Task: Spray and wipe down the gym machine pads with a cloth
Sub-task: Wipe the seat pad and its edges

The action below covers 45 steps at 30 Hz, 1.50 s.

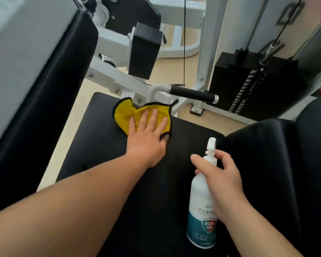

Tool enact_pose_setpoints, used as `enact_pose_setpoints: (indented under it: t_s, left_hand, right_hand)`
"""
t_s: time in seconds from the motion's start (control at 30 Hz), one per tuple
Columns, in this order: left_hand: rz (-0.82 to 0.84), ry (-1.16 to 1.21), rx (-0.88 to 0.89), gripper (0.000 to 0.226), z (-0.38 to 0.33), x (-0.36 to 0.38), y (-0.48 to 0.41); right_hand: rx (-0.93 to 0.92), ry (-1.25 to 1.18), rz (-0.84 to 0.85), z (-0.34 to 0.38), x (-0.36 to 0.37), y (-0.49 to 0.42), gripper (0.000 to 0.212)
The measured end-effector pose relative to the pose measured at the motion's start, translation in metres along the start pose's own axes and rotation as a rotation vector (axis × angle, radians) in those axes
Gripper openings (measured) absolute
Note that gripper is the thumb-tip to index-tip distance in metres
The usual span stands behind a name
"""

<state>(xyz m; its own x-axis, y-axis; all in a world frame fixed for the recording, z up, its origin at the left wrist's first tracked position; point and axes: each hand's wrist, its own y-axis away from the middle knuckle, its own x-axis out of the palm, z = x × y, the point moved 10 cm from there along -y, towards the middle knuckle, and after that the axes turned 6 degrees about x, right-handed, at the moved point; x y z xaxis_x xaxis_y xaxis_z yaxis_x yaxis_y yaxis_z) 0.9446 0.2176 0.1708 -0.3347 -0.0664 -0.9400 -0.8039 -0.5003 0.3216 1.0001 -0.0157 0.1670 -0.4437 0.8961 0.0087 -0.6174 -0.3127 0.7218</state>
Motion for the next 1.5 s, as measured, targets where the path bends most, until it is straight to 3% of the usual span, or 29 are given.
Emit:
enact_pose_setpoints:
  t_s: [0.03,0.1,0.17,0.3,0.43,0.53,0.73,0.83,0.93,1.13,1.3,1.5]
  left_hand:
    - [0.004,0.039,-0.099,0.062,0.008,-0.008,-0.019]
    - [0.036,0.092,-0.132,0.062,-0.014,-0.011,-0.045]
    - [0.084,0.054,0.028,0.063,-0.066,0.0,-0.05]
    - [0.171,-0.194,0.529,0.082,-0.17,0.041,0.001]
    - [0.141,-0.225,0.674,0.086,-0.167,0.042,0.025]
    - [0.084,-0.115,0.499,0.074,-0.117,0.03,0.019]
    - [-0.044,0.166,-0.323,0.067,0.028,0.005,0.045]
    - [-0.039,0.252,-0.573,0.069,0.053,0.018,0.099]
    - [-0.04,0.246,-0.631,0.072,0.049,0.039,0.162]
    - [0.014,0.18,-0.537,0.077,0.002,0.085,0.26]
    - [-0.05,0.142,-0.482,0.068,0.04,0.058,0.207]
    - [-0.073,0.222,-0.631,0.067,0.097,0.031,0.162]
  right_hand:
    - [0.003,-0.006,-0.008,-0.002,-0.002,-0.001,0.039]
    - [-0.002,-0.014,-0.034,-0.002,-0.009,0.0,0.04]
    - [-0.01,-0.046,-0.051,0.001,-0.012,0.001,0.041]
    - [-0.034,-0.059,-0.065,0.009,-0.016,0.002,0.034]
    - [-0.056,-0.002,-0.073,0.013,-0.013,0.004,0.038]
    - [-0.058,0.033,-0.037,0.013,-0.002,0.008,0.044]
    - [-0.015,0.091,0.106,0.009,0.026,0.029,0.035]
    - [-0.002,0.148,0.192,-0.003,0.039,0.049,0.035]
    - [0.047,0.171,0.25,-0.021,0.044,0.067,0.035]
    - [0.062,0.229,0.335,-0.042,0.047,0.086,0.033]
    - [0.051,0.227,0.34,-0.045,0.046,0.088,0.031]
    - [0.001,0.256,0.348,-0.043,0.037,0.092,0.03]
